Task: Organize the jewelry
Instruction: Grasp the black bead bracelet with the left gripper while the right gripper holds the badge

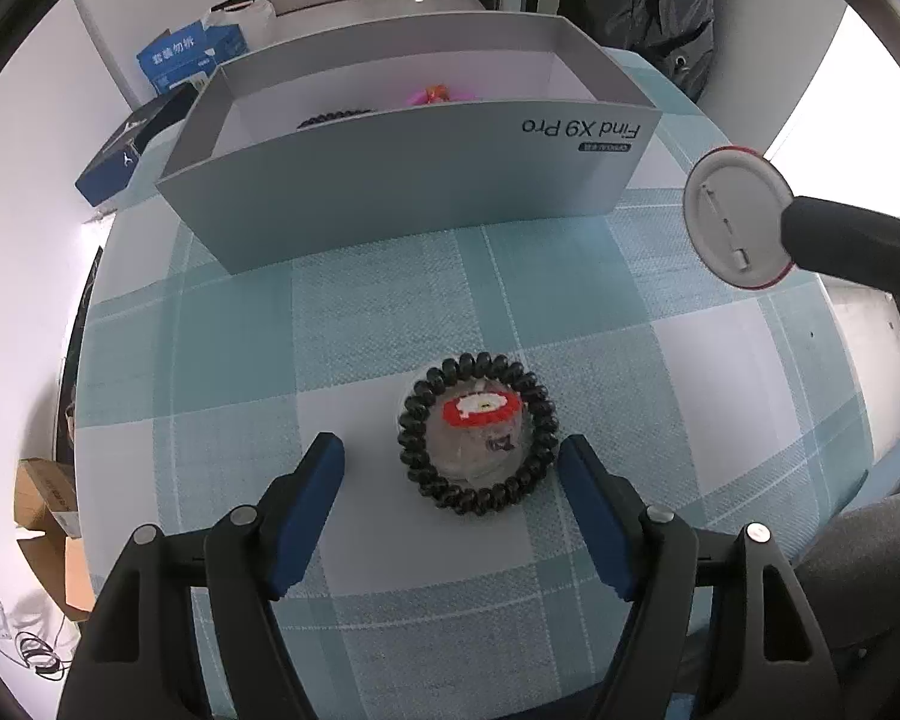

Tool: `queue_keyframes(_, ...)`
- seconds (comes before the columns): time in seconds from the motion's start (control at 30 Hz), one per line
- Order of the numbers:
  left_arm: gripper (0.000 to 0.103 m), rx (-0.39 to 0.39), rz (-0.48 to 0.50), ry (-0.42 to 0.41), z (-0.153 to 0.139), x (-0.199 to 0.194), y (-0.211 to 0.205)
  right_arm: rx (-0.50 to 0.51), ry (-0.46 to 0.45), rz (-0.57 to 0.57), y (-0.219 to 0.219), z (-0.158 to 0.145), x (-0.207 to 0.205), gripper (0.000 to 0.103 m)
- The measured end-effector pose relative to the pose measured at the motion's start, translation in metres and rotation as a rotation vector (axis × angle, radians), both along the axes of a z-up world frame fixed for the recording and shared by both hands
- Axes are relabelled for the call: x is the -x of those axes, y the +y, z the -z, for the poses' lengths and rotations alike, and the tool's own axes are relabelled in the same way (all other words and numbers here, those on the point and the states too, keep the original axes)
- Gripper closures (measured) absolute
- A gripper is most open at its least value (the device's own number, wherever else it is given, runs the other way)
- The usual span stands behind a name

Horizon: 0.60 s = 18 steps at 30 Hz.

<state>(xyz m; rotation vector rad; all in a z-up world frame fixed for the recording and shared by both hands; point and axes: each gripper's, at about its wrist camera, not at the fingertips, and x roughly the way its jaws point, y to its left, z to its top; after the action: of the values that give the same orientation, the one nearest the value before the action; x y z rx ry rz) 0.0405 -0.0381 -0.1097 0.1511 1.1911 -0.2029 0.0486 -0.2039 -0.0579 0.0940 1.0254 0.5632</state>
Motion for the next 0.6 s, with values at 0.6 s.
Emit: queue_keyframes(0.6,0.068,0.113,0.023,-0.006,-0.015,0.003,-0.004,-0.028,-0.025,0.014,-0.004,-0.01,0.002,0.099)
